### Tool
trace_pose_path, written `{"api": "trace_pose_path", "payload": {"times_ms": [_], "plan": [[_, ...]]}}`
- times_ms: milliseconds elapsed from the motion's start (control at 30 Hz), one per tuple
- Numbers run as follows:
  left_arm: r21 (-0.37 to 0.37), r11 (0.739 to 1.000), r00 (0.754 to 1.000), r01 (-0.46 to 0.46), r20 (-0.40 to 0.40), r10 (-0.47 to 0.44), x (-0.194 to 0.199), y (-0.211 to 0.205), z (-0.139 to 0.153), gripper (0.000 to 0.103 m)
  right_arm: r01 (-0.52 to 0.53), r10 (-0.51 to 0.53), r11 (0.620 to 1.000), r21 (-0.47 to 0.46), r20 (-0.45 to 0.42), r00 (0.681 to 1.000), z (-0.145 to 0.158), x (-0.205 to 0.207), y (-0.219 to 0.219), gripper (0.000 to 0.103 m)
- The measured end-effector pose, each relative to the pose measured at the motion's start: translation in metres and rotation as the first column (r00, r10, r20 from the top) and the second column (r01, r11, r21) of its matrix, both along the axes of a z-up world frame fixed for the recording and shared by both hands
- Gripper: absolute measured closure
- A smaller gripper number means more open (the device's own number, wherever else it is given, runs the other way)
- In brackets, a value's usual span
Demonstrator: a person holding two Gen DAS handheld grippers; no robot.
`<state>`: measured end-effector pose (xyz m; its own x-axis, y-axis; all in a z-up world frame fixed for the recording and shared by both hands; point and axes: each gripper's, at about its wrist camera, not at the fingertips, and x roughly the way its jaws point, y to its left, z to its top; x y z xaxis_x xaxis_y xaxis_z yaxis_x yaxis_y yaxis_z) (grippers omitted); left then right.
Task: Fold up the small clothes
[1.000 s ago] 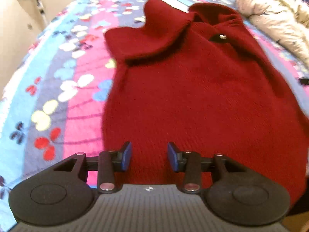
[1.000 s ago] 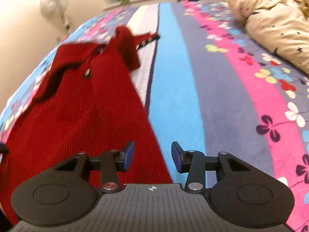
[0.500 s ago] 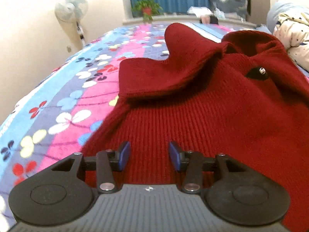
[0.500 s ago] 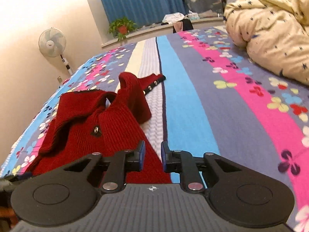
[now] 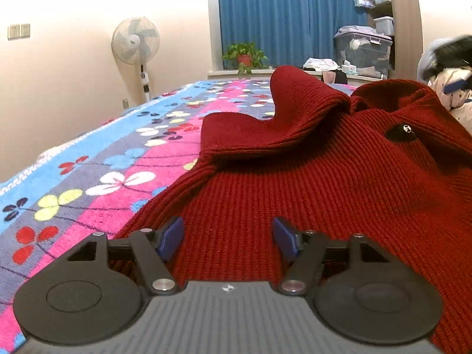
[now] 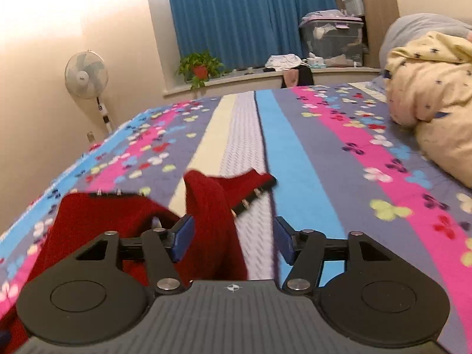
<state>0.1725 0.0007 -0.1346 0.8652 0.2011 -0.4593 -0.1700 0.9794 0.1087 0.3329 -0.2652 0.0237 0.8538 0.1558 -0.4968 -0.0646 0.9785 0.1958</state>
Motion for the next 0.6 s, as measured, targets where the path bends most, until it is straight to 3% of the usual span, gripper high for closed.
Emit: {"api": "trace_pose_path", "payload": {"times_ms": [133, 167, 200, 267, 400, 467, 533, 600], "plan": [[0.006, 1.0, 1.0, 0.0, 0.001, 0.0, 0.0, 0.0, -0.003, 0.029, -0.087, 0.082, 0.992, -0.086, -0.06, 0.995, -0.015, 0.035, 0.029, 0.033], [0.005, 1.0, 1.0, 0.0, 0.002, 0.0, -0.001, 0.0, -0.003, 0.029, -0.104, 0.096, 0.988, -0.113, -0.071, 0.993, -0.021, 0.038, 0.035, 0.045], [0.004, 1.0, 1.0, 0.001, 0.002, -0.001, -0.001, 0.0, -0.004, 0.029, -0.109, 0.099, 0.985, -0.131, -0.075, 0.992, -0.026, 0.039, 0.038, 0.07], [0.008, 1.0, 1.0, 0.0, 0.002, 0.0, -0.001, 0.0, -0.004, 0.029, -0.085, 0.076, 0.986, -0.143, -0.069, 0.995, -0.028, 0.036, 0.038, 0.079], [0.009, 1.0, 1.0, 0.002, 0.001, -0.002, -0.001, 0.001, -0.005, 0.029, -0.043, 0.037, 0.996, -0.084, -0.073, 0.997, -0.013, 0.019, 0.019, 0.083], [0.01, 1.0, 1.0, 0.002, 0.001, -0.002, -0.001, 0.001, -0.004, 0.029, -0.056, 0.044, 0.993, -0.106, -0.113, 0.993, -0.008, 0.006, 0.014, 0.083], [0.013, 1.0, 1.0, 0.002, 0.001, -0.002, -0.001, 0.001, -0.004, 0.029, -0.202, 0.159, 0.966, -0.162, -0.244, 0.957, -0.009, -0.005, 0.021, 0.083], [0.017, 1.0, 1.0, 0.002, 0.0, -0.002, 0.0, 0.001, -0.004, 0.029, -0.392, 0.298, 0.897, -0.206, -0.374, 0.878, -0.018, -0.024, 0.029, 0.083]]}}
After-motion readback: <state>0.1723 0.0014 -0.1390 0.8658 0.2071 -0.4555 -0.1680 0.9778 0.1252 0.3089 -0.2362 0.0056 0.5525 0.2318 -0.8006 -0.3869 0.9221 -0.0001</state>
